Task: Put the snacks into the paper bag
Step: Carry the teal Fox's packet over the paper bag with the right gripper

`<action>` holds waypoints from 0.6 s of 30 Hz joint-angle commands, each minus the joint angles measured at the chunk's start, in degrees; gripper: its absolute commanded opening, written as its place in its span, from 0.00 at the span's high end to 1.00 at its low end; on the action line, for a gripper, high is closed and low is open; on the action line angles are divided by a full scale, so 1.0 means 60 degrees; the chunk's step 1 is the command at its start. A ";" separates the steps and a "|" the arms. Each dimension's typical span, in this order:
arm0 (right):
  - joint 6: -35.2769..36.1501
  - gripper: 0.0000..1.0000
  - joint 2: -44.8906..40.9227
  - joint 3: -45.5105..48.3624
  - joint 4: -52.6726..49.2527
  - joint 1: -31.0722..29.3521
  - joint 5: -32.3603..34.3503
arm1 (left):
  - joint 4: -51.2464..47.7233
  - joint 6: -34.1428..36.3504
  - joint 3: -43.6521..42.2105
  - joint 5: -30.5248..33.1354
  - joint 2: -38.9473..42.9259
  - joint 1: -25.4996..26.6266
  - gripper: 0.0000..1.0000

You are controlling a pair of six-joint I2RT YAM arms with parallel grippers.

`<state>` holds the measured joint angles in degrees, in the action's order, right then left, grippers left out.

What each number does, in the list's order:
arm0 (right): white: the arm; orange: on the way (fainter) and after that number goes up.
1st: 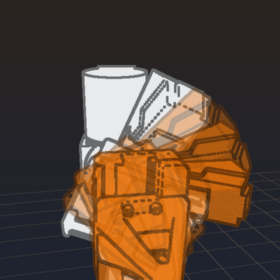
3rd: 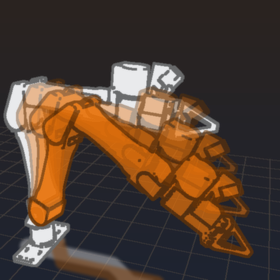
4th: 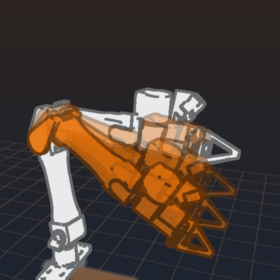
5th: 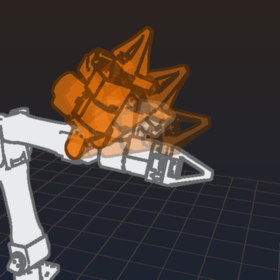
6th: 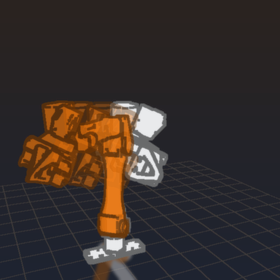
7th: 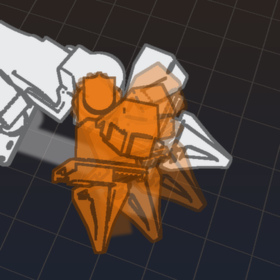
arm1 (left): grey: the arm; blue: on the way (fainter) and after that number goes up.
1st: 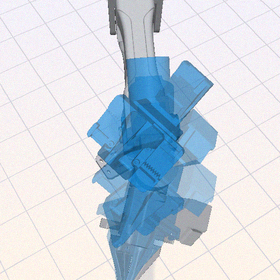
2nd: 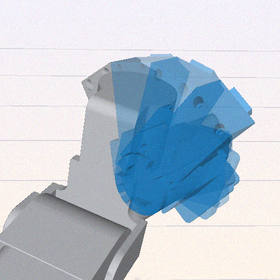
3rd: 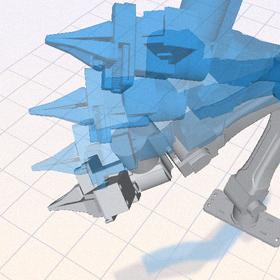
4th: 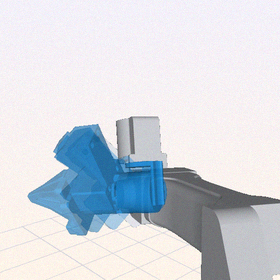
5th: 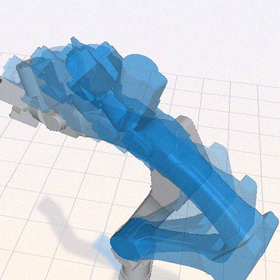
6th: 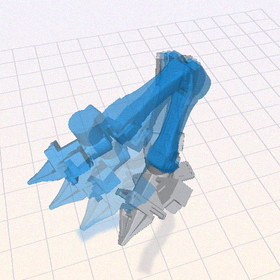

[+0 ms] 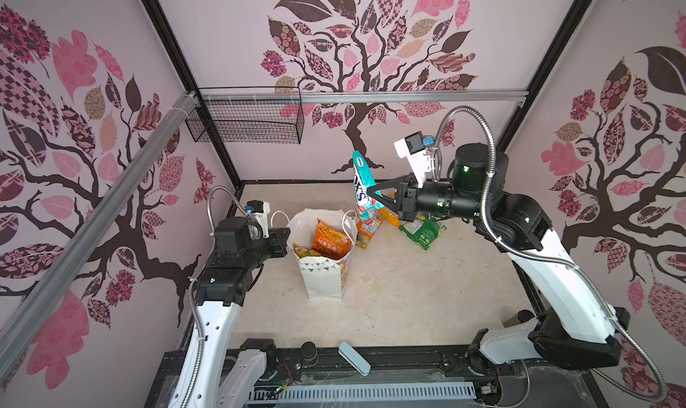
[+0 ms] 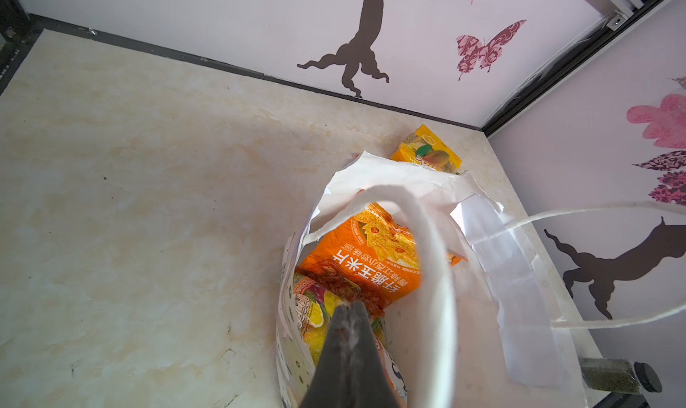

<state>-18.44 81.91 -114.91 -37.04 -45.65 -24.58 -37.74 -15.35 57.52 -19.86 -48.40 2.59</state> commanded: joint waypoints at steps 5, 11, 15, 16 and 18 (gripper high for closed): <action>0.0518 1.00 0.1225 -0.1547 -0.0339 -0.0788 -0.0551 | 0.0152 0.0058 -0.0268 -0.0118 0.0119 -0.0038 0.97; 0.1088 1.00 0.2251 -0.2710 -0.1022 -0.1349 0.0144 | 0.0149 0.0068 -0.0252 -0.0096 0.0139 -0.0050 0.97; 0.1448 1.00 0.2728 -0.2927 -0.1295 -0.1569 0.0979 | 0.0145 0.0070 -0.0270 -0.0104 0.0132 -0.0039 0.97; 0.1576 1.00 0.2816 -0.2925 -0.1366 -0.1666 0.1298 | 0.0138 0.0069 -0.0263 -0.0096 0.0132 -0.0045 0.97; 0.1850 1.00 0.2974 -0.2923 -0.1556 -0.1931 0.2175 | 0.0151 0.0076 -0.0263 -0.0089 0.0149 -0.0043 0.97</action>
<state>-11.44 98.32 -130.10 -45.93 -55.68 -19.05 -37.76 -15.35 57.52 -19.84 -48.36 2.59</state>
